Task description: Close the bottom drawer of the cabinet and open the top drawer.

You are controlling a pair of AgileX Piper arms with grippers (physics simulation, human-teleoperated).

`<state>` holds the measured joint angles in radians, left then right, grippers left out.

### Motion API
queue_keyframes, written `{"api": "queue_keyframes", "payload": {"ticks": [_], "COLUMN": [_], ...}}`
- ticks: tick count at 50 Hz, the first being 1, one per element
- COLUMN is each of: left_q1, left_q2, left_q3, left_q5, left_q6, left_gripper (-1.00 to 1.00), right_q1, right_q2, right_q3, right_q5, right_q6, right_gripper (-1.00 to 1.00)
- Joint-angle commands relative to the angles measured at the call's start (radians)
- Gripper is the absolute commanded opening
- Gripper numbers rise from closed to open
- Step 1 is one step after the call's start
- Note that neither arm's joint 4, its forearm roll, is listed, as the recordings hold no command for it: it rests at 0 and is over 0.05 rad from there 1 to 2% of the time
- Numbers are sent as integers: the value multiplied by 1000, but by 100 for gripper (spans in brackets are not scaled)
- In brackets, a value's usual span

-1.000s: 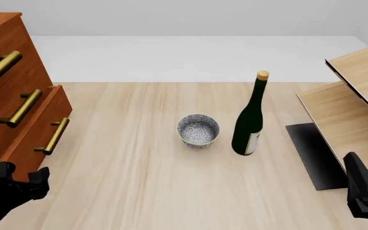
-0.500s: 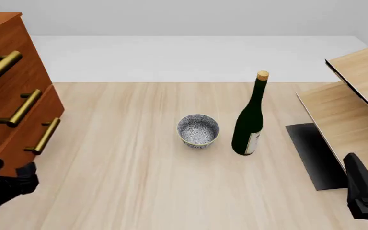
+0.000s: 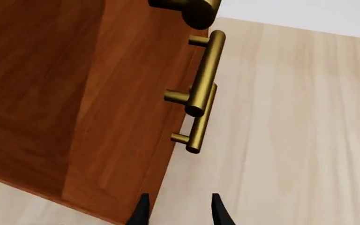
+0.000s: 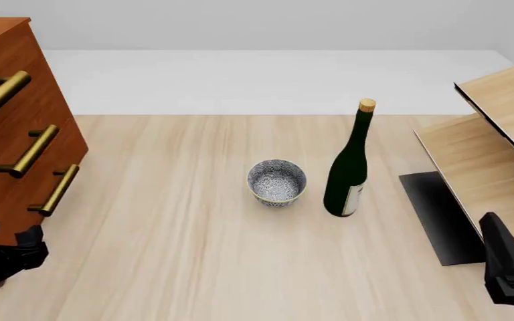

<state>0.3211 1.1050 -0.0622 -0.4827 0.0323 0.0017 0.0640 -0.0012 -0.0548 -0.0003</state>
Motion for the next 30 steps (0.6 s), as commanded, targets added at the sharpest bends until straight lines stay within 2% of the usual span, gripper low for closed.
{"api": "queue_keyframes", "payload": {"ticks": [1, 16, 27, 30], "left_q1": [-22, -179, -281, -311], "left_q2": [0, -107, -148, -250], "left_q3": [-4, -19, -30, -39], "left_q5": [8, 142, 198, 261], "left_q6": [-7, -70, -102, -82], "left_gripper": [100, 100, 100, 100], "right_q1": [-1, -4, -5, -5], "right_q2": [11, -20, -37, -33], "right_q3": [0, 0, 0, 0], "right_q5": [-11, 19, 35, 31], "right_q6": [0, 0, 1, 2], "right_gripper": [100, 100, 100, 100]}}
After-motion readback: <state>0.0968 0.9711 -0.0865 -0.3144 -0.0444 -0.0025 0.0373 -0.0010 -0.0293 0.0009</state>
